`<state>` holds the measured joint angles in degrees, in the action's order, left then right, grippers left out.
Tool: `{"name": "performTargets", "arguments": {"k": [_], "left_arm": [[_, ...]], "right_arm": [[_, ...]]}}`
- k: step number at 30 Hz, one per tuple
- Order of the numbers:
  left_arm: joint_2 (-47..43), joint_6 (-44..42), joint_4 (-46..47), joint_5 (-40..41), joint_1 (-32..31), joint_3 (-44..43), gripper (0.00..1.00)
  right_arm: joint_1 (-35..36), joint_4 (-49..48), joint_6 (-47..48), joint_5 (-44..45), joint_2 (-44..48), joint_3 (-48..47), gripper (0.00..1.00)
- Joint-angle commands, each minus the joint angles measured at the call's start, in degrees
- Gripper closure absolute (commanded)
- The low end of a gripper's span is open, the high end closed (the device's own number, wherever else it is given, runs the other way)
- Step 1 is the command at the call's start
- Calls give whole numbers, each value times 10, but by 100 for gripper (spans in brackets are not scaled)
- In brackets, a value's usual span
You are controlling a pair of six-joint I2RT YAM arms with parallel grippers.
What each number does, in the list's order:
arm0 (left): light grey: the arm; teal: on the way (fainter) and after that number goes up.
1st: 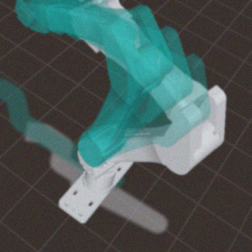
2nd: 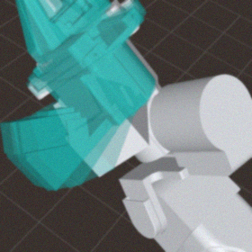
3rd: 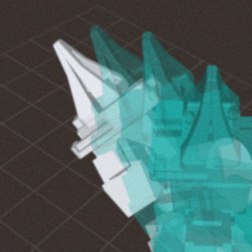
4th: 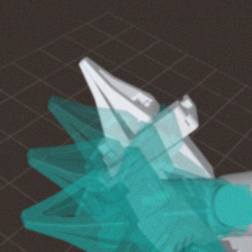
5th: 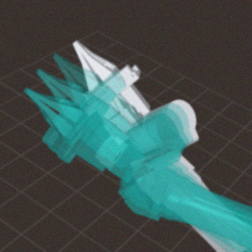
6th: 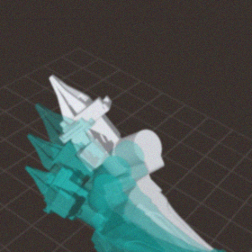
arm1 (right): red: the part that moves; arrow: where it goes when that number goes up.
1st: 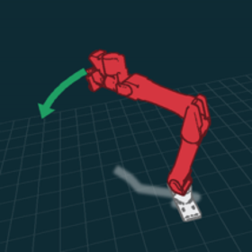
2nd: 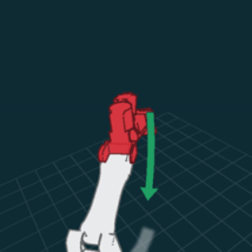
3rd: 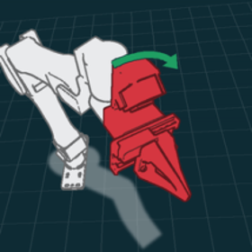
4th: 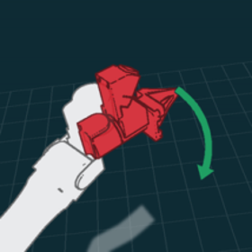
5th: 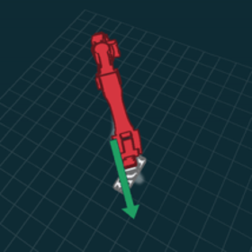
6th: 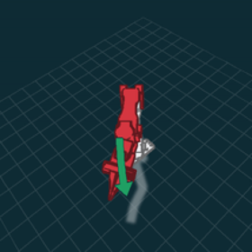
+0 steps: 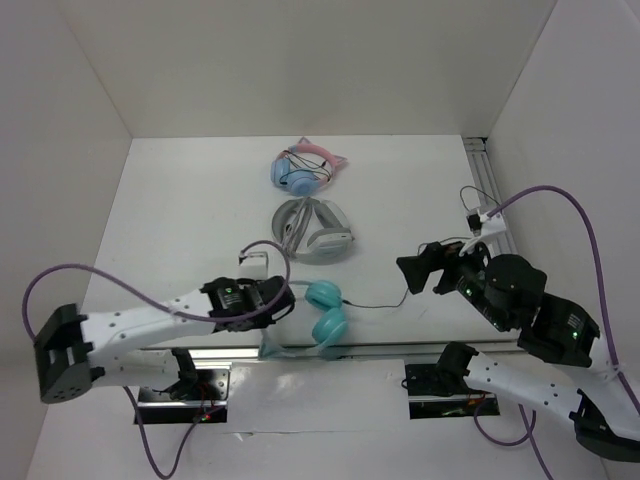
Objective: Wrap the headphones
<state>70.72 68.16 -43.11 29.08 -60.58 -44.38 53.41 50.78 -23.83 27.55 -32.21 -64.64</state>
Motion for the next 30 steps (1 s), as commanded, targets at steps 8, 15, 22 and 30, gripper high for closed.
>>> {"name": "performTargets", "arguments": {"k": [8, 15, 22, 30], "left_arm": [[-222, 41, -350, 161, -5, -285, 100], [-225, -55, -350, 160, -5, -438, 100], [-208, -83, -350, 137, -5, -507, 100], [-225, -96, -350, 132, -5, -548, 100]], "right_arm": [[-3, -332, 85, -225, 74, 191, 0], [-3, -480, 56, -167, 6, 239, 3], [-3, -587, 74, -111, -83, 260, 6], [-8, -644, 57, -68, -143, 307, 59]]}}
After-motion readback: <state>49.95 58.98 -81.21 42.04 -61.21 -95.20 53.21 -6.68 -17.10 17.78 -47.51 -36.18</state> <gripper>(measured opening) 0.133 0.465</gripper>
